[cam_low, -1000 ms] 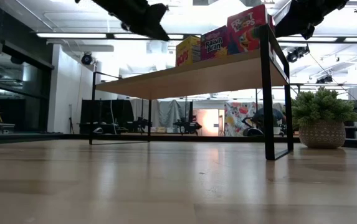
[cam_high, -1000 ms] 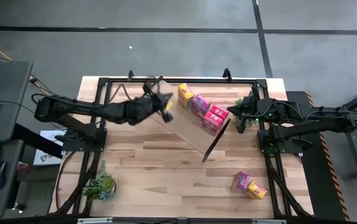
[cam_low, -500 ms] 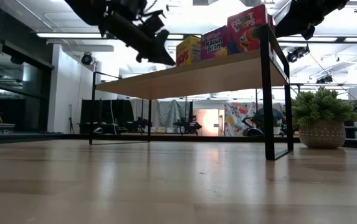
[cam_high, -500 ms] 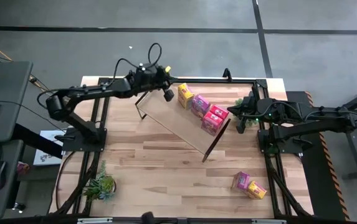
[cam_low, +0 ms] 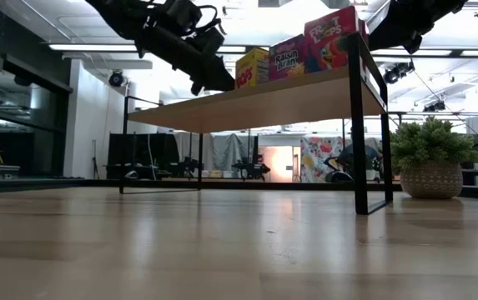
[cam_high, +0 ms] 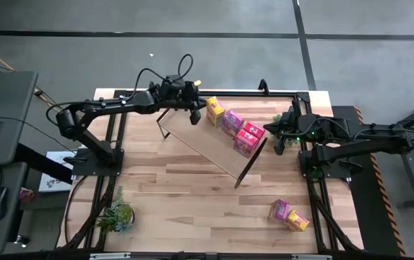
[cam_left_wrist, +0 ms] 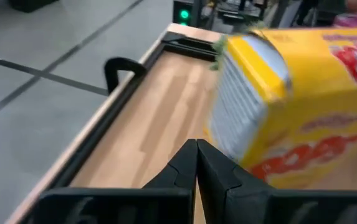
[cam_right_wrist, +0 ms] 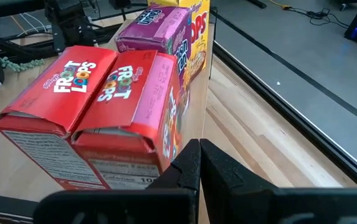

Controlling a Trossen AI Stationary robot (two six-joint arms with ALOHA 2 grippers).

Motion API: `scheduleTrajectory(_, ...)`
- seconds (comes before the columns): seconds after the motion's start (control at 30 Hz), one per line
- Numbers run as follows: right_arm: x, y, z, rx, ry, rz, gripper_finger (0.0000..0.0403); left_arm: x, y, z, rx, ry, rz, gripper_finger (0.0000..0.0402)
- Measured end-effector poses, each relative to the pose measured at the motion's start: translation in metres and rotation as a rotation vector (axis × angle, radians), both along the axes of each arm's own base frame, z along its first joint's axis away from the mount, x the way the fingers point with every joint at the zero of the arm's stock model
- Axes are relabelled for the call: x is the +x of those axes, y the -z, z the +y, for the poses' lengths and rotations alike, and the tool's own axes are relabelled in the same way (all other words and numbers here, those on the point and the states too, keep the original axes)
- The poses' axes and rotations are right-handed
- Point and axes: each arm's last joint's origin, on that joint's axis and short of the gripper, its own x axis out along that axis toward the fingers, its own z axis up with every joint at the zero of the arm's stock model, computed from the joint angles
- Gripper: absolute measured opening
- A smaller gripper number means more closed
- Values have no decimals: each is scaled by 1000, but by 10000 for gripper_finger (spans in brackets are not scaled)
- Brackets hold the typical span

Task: Stack cereal on shelf
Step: Put the top yellow cereal box on the shelf

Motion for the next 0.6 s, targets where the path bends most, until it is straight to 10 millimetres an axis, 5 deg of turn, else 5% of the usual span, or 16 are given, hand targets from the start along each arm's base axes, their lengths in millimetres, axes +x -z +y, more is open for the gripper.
scheduleTrajectory(0.6, 0, 0, 0, 1, 2, 2, 0, -1, 3, -7, -33, 11, 45, 0)
